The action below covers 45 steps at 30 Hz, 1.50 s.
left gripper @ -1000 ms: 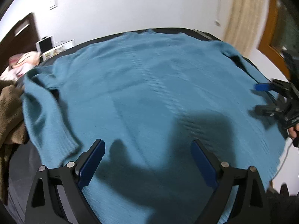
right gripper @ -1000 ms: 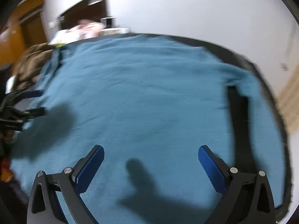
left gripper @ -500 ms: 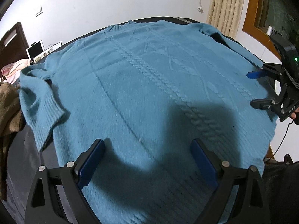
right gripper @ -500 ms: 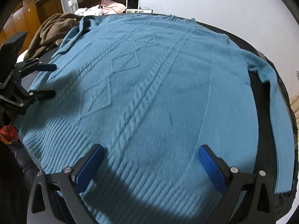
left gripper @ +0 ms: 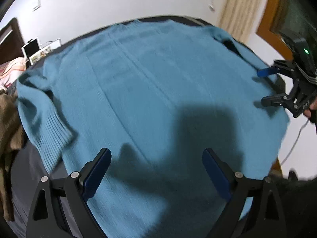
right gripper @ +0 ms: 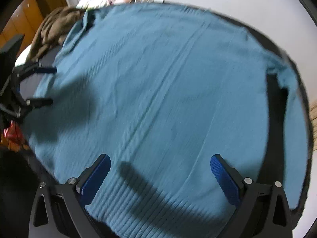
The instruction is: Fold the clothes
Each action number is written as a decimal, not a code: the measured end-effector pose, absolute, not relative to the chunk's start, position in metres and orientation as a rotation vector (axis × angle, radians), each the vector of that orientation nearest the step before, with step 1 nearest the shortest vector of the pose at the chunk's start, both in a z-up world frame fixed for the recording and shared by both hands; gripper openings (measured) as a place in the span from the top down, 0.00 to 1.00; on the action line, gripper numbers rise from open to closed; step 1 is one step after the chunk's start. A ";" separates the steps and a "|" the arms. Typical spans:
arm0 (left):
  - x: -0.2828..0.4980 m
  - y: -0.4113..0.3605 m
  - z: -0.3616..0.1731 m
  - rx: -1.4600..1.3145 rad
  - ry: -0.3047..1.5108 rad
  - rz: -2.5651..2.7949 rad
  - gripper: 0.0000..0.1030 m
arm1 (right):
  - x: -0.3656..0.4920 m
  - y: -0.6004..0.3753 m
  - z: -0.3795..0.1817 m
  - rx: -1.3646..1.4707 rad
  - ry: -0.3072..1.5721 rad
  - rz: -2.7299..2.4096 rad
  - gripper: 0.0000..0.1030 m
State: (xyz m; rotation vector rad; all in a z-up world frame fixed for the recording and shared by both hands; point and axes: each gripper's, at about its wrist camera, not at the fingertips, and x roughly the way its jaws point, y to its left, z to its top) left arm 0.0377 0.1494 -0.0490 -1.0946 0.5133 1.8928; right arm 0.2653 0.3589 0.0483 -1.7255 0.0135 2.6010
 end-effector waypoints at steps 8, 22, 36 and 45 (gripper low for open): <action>-0.048 0.191 0.003 -1.036 0.387 2.079 0.05 | 0.201 0.404 0.106 -1.480 0.032 2.624 0.01; -0.205 0.284 -0.034 -1.233 0.370 2.166 0.05 | -0.004 0.479 0.093 -1.450 0.348 2.531 0.01; -0.273 0.298 -0.085 -1.273 0.351 2.318 0.04 | -0.097 0.512 0.007 -1.536 0.273 2.393 0.01; -0.286 0.293 -0.085 -1.249 0.316 2.377 0.00 | -0.123 0.519 0.004 -1.413 0.218 2.436 0.01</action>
